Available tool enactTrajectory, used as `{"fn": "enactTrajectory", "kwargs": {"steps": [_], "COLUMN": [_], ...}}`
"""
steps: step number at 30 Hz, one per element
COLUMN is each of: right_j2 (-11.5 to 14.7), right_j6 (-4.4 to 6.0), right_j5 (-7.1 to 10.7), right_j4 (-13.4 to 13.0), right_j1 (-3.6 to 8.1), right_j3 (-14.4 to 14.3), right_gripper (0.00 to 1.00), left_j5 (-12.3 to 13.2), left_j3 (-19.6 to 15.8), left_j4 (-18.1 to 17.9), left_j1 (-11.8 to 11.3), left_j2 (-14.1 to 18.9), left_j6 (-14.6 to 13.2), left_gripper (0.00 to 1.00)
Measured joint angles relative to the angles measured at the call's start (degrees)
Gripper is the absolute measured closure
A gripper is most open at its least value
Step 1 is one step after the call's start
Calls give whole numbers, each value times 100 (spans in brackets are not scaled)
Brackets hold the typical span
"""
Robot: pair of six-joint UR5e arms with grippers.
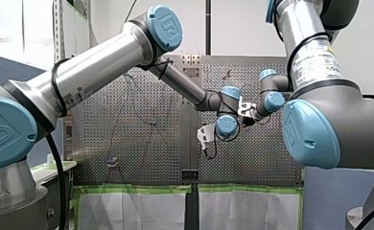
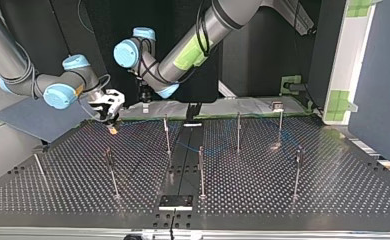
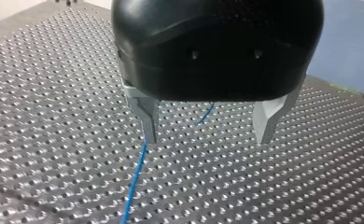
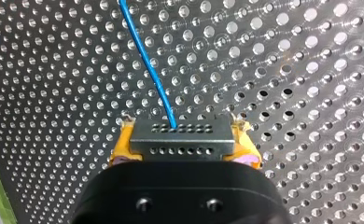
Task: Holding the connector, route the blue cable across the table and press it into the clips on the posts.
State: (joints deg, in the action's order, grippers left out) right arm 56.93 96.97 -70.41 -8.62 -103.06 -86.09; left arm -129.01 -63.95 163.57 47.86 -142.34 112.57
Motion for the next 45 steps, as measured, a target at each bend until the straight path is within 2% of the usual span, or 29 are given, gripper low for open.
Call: {"fn": "enactTrajectory", "kwargs": {"steps": [7,14,18,27,33,35,36,37,38,39,41,42,43,45], "right_j2": [0,0,-1,0,2,4,5,6,6,7,8,9,9,13], "right_j6": [-1,-4,-36,-57,-62,-62,-62,-62,-63,-62,-63,-62,-62,-62], "right_j5": [8,9,32,112,137,139,139,140,140,140,141,141,141,141], "right_j4": [1,0,0,-2,-1,0,0,0,0,1,4,6,8,13], "right_j1": [-13,-17,-18,-18,-18,-17,-18,-18,-18,-18,-18,-18,-18,-18], "right_j3": [0,1,2,7,21,23,24,24,23,24,24,25,25,25], "right_gripper": [100,100,100,100,100,100,100,100,100,100,100,100,100,100], "left_j5": [-110,74,252,393,425,411,396,382,367,338,282,238,203,139], "left_j3": [77,235,418,825,1068,1089,1097,1101,1103,1104,1105,1105,1105,1105], "left_j4": [-280,-349,-237,145,299,313,318,318,318,318,319,320,319,318], "left_j1": [-68,-167,-264,-531,-475,-444,-423,-407,-391,-366,-328,-309,-298,-281], "left_j2": [-1,-58,-233,-590,-635,-637,-637,-637,-636,-634,-633,-633,-634,-635], "left_j6": [-202,-256,-223,-61,-11,-5,-5,-6,-9,-15,-21,-18,-15,4], "left_gripper": [0,0,0,0,0,15,15,41,62,62,91,91,100,100]}}
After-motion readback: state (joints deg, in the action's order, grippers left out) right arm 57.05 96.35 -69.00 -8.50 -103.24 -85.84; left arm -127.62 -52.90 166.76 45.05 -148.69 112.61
